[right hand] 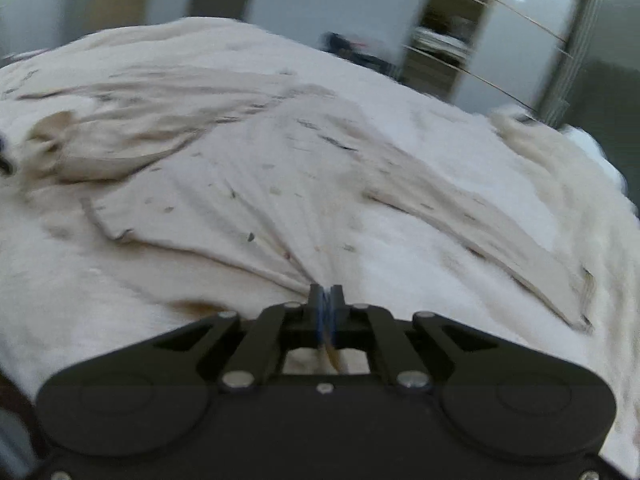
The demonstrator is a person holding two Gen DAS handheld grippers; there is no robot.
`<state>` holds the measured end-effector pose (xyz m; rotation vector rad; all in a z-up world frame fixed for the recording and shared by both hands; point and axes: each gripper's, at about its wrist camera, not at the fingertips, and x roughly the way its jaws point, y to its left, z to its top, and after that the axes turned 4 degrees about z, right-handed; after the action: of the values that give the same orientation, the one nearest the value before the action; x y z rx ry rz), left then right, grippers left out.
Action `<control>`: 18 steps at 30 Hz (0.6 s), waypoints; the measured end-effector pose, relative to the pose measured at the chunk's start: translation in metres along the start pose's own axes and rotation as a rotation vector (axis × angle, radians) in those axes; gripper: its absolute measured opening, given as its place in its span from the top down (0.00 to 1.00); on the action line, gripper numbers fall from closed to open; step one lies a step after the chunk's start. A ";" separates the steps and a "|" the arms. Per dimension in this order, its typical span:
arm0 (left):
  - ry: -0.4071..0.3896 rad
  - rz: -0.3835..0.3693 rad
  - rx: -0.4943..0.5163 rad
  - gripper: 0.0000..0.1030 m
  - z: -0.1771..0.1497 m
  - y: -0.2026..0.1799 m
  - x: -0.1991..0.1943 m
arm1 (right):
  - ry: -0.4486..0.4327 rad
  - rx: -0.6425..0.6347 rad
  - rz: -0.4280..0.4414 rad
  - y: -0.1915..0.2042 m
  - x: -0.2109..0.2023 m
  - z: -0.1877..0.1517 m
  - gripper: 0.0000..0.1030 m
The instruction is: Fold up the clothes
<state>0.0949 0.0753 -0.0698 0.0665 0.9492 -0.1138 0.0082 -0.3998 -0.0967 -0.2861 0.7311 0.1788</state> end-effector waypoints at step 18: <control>-0.051 -0.249 -0.335 0.00 0.001 0.034 0.027 | 0.092 -0.002 0.009 0.007 0.021 -0.009 0.98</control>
<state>0.1151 0.1077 -0.0911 -0.3635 0.9120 -0.1835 0.0164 -0.3950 -0.1183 -0.2950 0.8236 0.1757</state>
